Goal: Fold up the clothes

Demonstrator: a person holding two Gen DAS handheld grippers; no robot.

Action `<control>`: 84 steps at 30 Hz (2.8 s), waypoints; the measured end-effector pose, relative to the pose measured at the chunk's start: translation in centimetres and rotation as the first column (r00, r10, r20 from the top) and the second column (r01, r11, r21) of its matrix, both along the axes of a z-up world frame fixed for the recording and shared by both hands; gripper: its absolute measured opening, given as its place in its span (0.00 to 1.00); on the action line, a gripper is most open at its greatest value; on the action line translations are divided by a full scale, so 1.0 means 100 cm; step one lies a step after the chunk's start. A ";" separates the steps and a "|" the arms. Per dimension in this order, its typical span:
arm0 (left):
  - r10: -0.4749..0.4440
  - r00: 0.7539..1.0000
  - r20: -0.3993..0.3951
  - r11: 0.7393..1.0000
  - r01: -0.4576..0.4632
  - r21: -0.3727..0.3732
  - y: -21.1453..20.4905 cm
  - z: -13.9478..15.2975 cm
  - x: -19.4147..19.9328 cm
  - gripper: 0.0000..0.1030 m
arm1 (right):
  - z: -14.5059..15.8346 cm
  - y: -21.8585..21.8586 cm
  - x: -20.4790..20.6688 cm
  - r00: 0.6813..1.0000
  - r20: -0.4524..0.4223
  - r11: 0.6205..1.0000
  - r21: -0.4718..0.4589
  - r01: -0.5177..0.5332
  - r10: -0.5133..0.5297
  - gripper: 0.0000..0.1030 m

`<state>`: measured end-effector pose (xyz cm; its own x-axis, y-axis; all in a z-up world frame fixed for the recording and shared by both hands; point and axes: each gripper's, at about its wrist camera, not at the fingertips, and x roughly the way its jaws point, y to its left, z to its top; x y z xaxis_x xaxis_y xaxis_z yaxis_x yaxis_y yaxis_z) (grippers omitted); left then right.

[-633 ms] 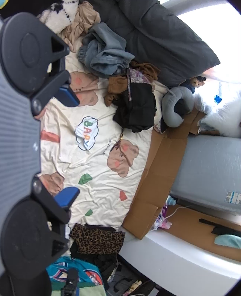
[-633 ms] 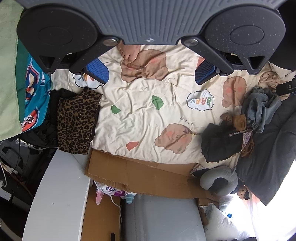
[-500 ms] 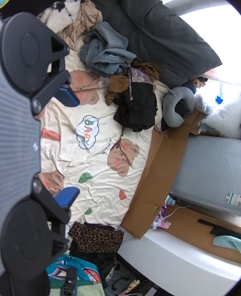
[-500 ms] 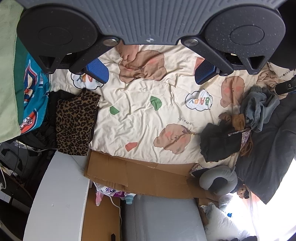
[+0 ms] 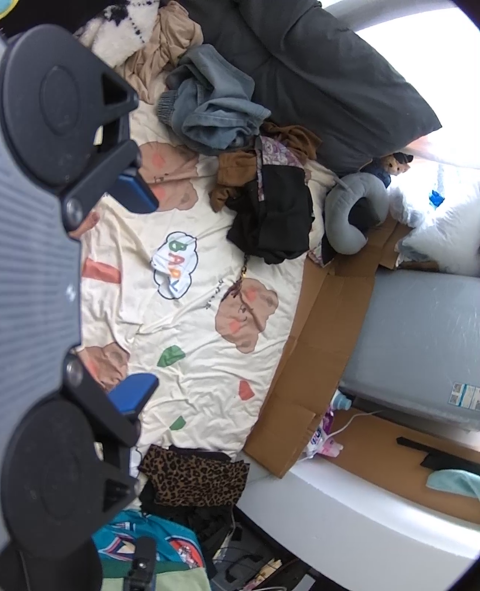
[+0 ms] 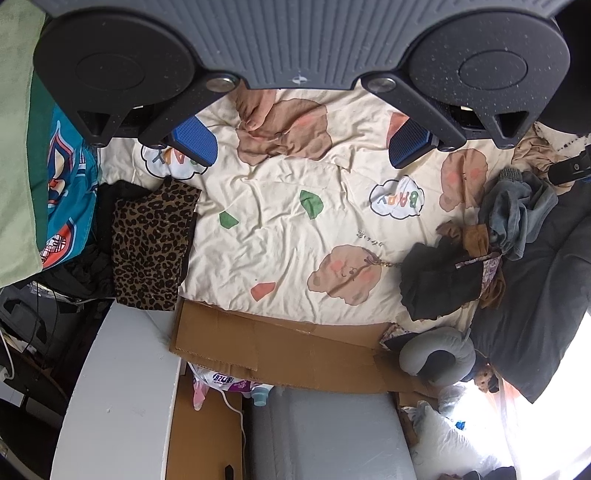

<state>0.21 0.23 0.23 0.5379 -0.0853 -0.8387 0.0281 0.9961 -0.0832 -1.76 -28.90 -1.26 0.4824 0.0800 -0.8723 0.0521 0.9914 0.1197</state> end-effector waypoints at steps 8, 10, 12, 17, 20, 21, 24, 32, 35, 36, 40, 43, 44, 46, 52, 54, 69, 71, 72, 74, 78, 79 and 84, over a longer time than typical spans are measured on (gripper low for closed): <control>0.000 1.000 0.003 1.000 0.000 -0.006 0.000 -0.001 -0.002 0.92 | 0.000 -0.004 0.001 1.000 -0.001 1.000 0.007 -0.001 0.001 0.99; 0.002 1.000 0.003 1.000 -0.002 -0.011 0.001 0.000 -0.002 0.92 | 0.000 -0.004 0.001 1.000 -0.001 1.000 0.007 -0.002 0.002 0.99; 0.004 1.000 0.002 1.000 -0.004 -0.015 0.002 0.000 -0.001 0.92 | 0.000 -0.004 0.001 1.000 -0.001 1.000 0.007 -0.004 0.004 0.99; 0.003 1.000 0.001 1.000 -0.003 -0.018 0.002 0.000 0.000 0.92 | -0.001 -0.002 0.000 1.000 -0.001 1.000 0.007 -0.003 0.003 0.99; 0.003 1.000 0.003 1.000 -0.003 -0.024 0.004 0.001 -0.001 0.92 | 0.000 -0.002 0.001 1.000 0.001 1.000 0.007 -0.002 0.002 0.99; 0.003 1.000 0.003 1.000 -0.003 -0.024 0.004 0.001 0.000 0.92 | 0.000 -0.002 0.000 1.000 0.002 1.000 0.007 -0.002 0.002 0.99; 0.004 1.000 0.004 1.000 -0.004 -0.024 0.001 0.002 0.000 0.92 | -0.001 -0.001 -0.001 1.000 0.004 1.000 0.006 -0.001 0.001 0.99; 0.008 1.000 0.006 0.999 -0.008 -0.040 0.003 0.002 -0.001 0.92 | 0.000 -0.003 -0.001 1.000 0.005 1.000 0.008 0.004 -0.004 0.99; 0.008 1.000 0.006 0.999 -0.008 -0.038 0.003 0.001 -0.002 0.92 | 0.000 -0.003 0.000 1.000 0.006 1.000 0.008 0.004 -0.005 0.99; 0.008 1.000 0.007 0.999 -0.007 -0.038 0.003 0.001 -0.002 0.92 | 0.000 -0.003 0.000 1.000 0.006 1.000 0.008 0.005 -0.005 0.99; 0.007 1.000 0.006 0.999 -0.007 -0.042 0.004 0.001 -0.002 0.92 | 0.000 -0.003 -0.001 1.000 0.007 1.000 0.009 0.007 -0.007 0.99; 0.006 1.000 0.006 0.999 -0.005 -0.042 0.003 0.001 -0.002 0.92 | 0.000 -0.004 0.000 1.000 0.007 1.000 0.010 0.006 -0.006 0.99; 0.005 1.000 0.007 0.999 -0.005 -0.041 0.003 0.001 -0.002 0.92 | 0.000 -0.004 -0.001 1.000 0.007 1.000 0.010 0.007 -0.007 0.99; 0.004 1.000 0.007 0.999 -0.004 -0.040 0.004 0.000 -0.002 0.92 | 0.000 -0.003 -0.001 1.000 0.008 1.000 0.007 0.008 -0.008 0.99; 0.003 1.000 0.006 1.000 -0.003 -0.025 0.003 -0.002 -0.002 0.92 | 0.000 0.000 -0.002 1.000 0.013 1.000 -0.025 0.008 -0.007 0.99; 0.002 1.000 0.004 1.000 -0.002 -0.026 0.003 -0.002 -0.002 0.92 | -0.001 0.001 -0.002 1.000 0.012 1.000 -0.028 0.008 -0.008 0.99; -0.010 1.000 -0.009 0.999 0.009 -0.046 0.006 -0.003 -0.004 0.92 | -0.002 0.005 -0.001 1.000 0.004 0.999 -0.041 -0.002 0.002 0.99; 0.002 1.000 -0.009 0.998 -0.002 -0.055 0.009 -0.003 -0.003 0.92 | -0.002 0.007 -0.002 1.000 0.005 0.999 -0.052 -0.003 0.003 0.99; 0.014 1.000 -0.006 0.998 -0.014 -0.064 0.011 -0.003 -0.003 0.92 | -0.002 0.008 -0.002 1.000 0.003 0.998 -0.057 -0.003 0.003 0.99; 0.005 1.000 -0.012 0.998 -0.006 -0.061 0.013 -0.003 0.001 0.93 | -0.003 0.009 0.000 1.000 -0.009 0.998 -0.061 -0.005 0.005 0.99; -0.034 0.999 -0.018 0.999 0.034 -0.008 0.010 -0.002 0.010 0.96 | -0.004 0.012 0.007 0.999 -0.028 0.997 -0.073 -0.030 0.028 0.99; -0.031 0.999 -0.025 0.999 0.031 -0.015 0.012 -0.003 0.014 0.96 | -0.005 0.013 0.010 0.999 -0.034 0.997 -0.072 -0.035 0.032 0.99; -0.016 0.998 -0.056 0.999 0.014 -0.037 0.027 -0.009 0.031 0.96 | -0.010 0.013 0.029 0.997 -0.066 0.998 -0.053 -0.029 0.026 0.99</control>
<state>3.34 2.92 -0.70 0.4882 -0.1242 -0.8639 0.0374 0.9919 -0.1215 1.15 -27.59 -2.31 0.4221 0.0446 -0.9054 0.0307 0.9975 0.0634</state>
